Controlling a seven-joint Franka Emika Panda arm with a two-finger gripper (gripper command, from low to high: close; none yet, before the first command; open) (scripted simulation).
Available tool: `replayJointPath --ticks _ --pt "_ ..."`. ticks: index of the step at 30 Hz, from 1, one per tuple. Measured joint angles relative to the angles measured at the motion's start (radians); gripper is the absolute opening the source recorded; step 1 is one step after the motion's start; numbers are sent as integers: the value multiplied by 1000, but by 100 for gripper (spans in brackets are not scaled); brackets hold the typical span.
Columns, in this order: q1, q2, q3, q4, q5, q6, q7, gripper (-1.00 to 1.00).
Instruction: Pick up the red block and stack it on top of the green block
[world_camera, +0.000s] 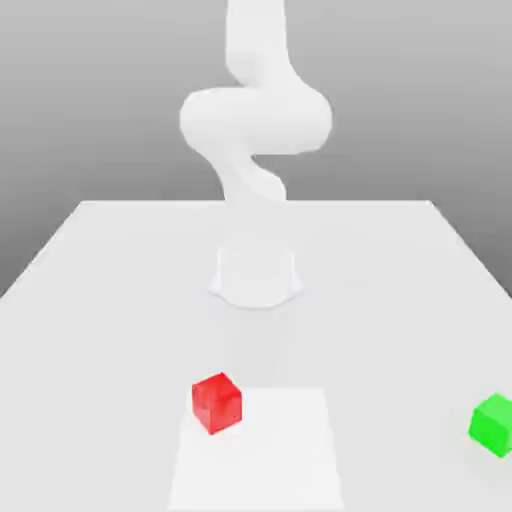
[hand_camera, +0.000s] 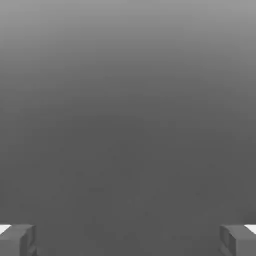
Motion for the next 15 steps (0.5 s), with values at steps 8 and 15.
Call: replayJointPath --ticks 8,15 --pt "90 276 -149 -204 27 181 -296 0" --pt "122 543 -223 -394 17 356 -556 0"
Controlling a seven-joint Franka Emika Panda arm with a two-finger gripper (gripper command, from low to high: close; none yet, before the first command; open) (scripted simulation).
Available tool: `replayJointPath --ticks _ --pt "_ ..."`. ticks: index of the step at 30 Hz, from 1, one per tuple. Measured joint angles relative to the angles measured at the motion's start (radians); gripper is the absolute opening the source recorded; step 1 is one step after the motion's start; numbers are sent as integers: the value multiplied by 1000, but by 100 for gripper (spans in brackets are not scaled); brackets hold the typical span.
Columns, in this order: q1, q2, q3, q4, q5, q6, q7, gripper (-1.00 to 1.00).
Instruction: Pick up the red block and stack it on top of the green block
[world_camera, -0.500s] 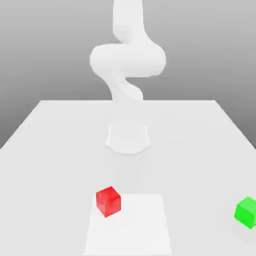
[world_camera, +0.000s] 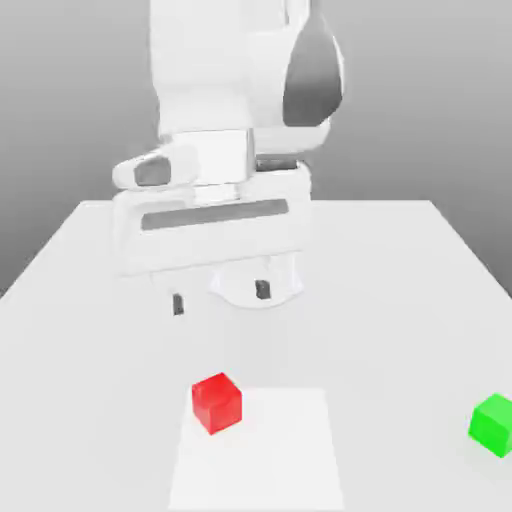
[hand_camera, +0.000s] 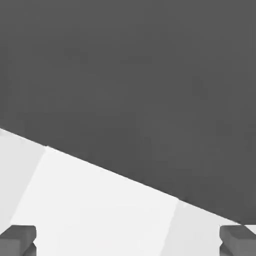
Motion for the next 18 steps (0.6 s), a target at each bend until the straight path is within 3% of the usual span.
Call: replayJointPath --ticks 5,14,15,18 --pt "-12 179 -14 -82 -28 131 -117 0" --pt "-99 383 124 -56 173 297 -268 0" --pt "-118 404 147 -54 191 315 -280 -100" --pt "-118 404 147 -54 190 314 -280 -100"
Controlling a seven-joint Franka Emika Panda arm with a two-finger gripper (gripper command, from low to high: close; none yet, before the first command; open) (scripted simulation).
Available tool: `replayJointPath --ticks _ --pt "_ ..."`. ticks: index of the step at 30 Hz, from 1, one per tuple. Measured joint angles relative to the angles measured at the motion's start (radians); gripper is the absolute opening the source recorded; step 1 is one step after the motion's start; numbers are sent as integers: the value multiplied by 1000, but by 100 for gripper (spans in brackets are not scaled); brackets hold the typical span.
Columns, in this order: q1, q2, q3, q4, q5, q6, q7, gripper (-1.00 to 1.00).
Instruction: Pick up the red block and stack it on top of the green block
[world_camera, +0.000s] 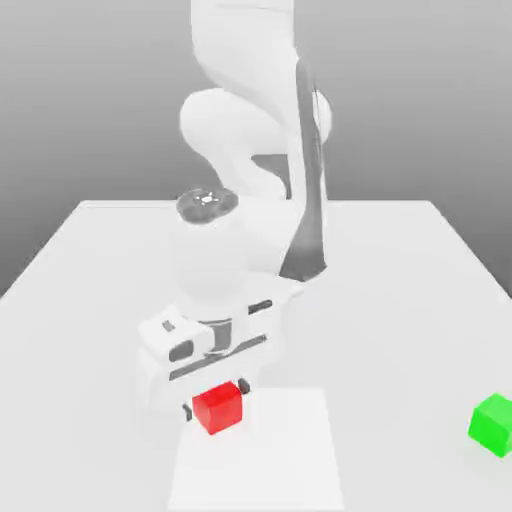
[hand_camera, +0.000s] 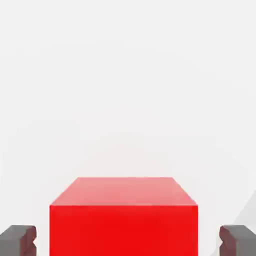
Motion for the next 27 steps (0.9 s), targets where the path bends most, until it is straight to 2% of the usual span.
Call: replayJointPath --ticks 4,10,16,21,27 --pt "-6 4 6 0 0 2 0 -100" --pt "44 -119 -79 -15 -137 -97 97 -100" --pt "31 -244 -94 -38 -235 -202 170 -100" --pt "222 -198 27 109 -278 -298 90 -100" --pt "443 -98 195 317 -271 -410 -71 -100"
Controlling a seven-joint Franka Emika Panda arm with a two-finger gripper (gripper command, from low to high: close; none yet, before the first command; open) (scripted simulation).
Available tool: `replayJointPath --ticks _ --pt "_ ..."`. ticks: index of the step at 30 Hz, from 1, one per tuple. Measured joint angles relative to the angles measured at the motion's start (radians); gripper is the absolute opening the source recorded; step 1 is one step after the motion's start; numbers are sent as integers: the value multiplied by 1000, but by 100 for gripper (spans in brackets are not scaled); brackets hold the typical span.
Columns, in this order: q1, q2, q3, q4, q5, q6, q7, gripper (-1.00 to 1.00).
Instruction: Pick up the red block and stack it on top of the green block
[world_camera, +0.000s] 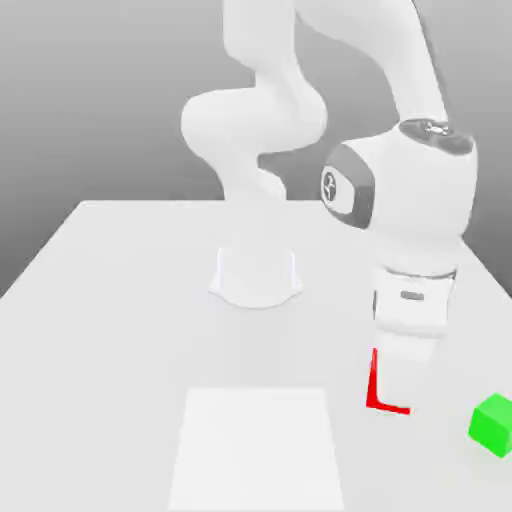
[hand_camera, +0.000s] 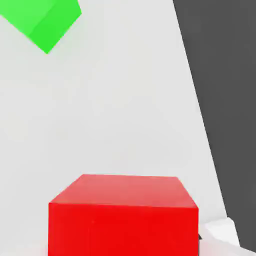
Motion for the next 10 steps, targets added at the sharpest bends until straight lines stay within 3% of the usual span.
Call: replayJointPath --ticks 3,6,7,10 --pt "61 78 65 75 -5 -2 -52 -100" --pt "84 185 58 94 -35 84 -40 -100" --pt "88 204 55 96 -41 101 -36 100" --pt "88 204 55 96 -41 101 -36 100"
